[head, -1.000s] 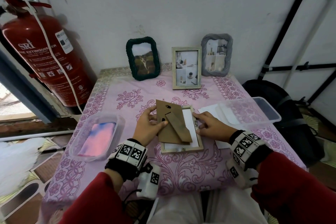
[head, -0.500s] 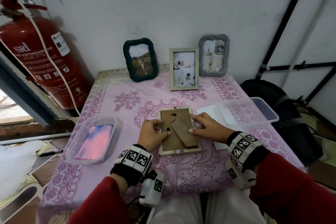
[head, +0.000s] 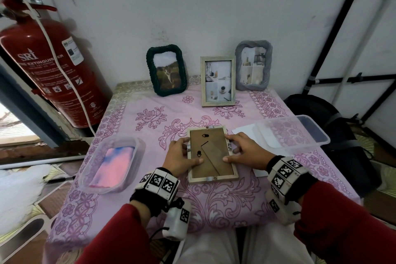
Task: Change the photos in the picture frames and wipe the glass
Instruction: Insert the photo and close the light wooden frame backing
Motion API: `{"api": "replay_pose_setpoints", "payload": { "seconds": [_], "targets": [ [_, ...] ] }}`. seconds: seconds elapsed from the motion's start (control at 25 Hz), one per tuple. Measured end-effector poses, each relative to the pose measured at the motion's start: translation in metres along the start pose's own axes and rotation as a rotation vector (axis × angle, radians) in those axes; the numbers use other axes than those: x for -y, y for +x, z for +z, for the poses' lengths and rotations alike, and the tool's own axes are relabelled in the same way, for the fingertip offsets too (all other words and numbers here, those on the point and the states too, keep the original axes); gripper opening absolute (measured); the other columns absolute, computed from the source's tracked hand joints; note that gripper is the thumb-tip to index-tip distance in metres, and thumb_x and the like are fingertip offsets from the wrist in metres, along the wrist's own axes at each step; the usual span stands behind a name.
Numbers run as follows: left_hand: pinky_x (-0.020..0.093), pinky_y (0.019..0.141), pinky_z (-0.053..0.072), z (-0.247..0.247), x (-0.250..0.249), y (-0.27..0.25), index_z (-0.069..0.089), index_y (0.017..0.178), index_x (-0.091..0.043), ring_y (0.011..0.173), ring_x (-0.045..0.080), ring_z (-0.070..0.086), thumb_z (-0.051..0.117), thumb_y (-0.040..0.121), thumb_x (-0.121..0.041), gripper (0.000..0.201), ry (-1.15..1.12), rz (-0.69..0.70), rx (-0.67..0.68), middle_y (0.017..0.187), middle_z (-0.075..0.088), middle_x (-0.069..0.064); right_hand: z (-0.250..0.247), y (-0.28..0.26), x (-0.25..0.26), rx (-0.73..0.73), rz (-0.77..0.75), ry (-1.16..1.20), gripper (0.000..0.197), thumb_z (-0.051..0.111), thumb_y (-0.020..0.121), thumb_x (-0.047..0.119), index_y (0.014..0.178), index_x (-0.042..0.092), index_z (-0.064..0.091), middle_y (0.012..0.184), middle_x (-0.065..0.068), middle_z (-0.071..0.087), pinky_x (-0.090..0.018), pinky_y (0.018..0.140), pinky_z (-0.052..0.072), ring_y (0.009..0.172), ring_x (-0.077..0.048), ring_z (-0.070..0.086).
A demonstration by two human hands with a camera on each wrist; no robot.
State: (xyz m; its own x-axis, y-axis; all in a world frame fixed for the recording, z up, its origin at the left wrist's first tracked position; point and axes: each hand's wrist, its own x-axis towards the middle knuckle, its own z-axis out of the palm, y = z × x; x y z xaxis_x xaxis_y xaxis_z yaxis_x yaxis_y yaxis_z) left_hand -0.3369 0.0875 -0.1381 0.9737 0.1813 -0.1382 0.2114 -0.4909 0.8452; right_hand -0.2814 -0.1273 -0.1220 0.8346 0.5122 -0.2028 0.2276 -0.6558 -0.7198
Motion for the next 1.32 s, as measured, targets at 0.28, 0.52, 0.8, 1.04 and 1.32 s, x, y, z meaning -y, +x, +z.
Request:
{"api": "replay_pose_setpoints", "payload": {
  "seconds": [0.28,0.52,0.8,1.04,1.32],
  "targets": [
    [0.034,0.082,0.051,-0.010,0.004,0.005,0.046,0.131,-0.007,0.094,0.022,0.053,0.069,0.083,-0.016,0.054,-0.048,-0.006,0.041,0.107,0.047,0.011,0.004,0.005,0.004,-0.091,-0.022,-0.072,0.049,0.058,0.091,0.021,0.135,0.007,0.042,0.130,-0.013,0.044,-0.025,0.100,0.032,0.124,-0.022,0.044],
    [0.026,0.052,0.056,-0.014,0.007,0.017,0.052,0.117,0.003,0.069,0.018,0.058,0.052,0.093,-0.006,0.025,-0.403,-0.174,-0.017,0.087,0.052,0.009,0.013,0.016,0.004,-0.255,0.084,-0.037,0.025,0.051,0.093,0.013,0.116,0.004,0.049,0.111,-0.017,0.047,-0.037,0.092,0.043,0.091,-0.024,0.048],
    [0.023,0.044,0.055,-0.013,0.010,0.022,0.056,0.101,-0.005,0.064,0.016,0.060,0.061,0.087,-0.003,0.016,-0.430,-0.171,-0.053,0.069,0.052,0.004,0.009,0.017,0.002,-0.288,0.212,0.293,0.011,0.062,0.087,0.009,0.088,0.003,0.053,0.068,-0.011,0.051,-0.034,0.055,0.053,0.053,-0.019,0.049],
    [0.022,0.040,0.051,-0.011,0.008,0.025,0.052,0.098,-0.007,0.046,0.007,0.057,0.058,0.089,-0.003,0.012,-0.345,-0.163,-0.052,0.061,0.045,0.002,0.012,0.026,0.008,-0.422,0.196,0.122,0.027,0.077,0.074,0.009,0.057,0.013,0.056,0.054,0.003,0.053,-0.026,0.057,0.048,0.053,-0.012,0.054],
    [0.036,0.072,0.056,-0.012,0.004,0.014,0.053,0.090,-0.007,0.070,0.023,0.061,0.079,0.072,-0.022,0.035,-0.122,-0.154,-0.085,0.077,0.061,0.007,0.021,0.019,0.009,-0.488,0.065,0.025,0.021,0.076,0.068,0.006,0.078,0.009,0.057,0.067,-0.002,0.054,-0.024,0.065,0.039,0.067,-0.018,0.054]
  ]
}}
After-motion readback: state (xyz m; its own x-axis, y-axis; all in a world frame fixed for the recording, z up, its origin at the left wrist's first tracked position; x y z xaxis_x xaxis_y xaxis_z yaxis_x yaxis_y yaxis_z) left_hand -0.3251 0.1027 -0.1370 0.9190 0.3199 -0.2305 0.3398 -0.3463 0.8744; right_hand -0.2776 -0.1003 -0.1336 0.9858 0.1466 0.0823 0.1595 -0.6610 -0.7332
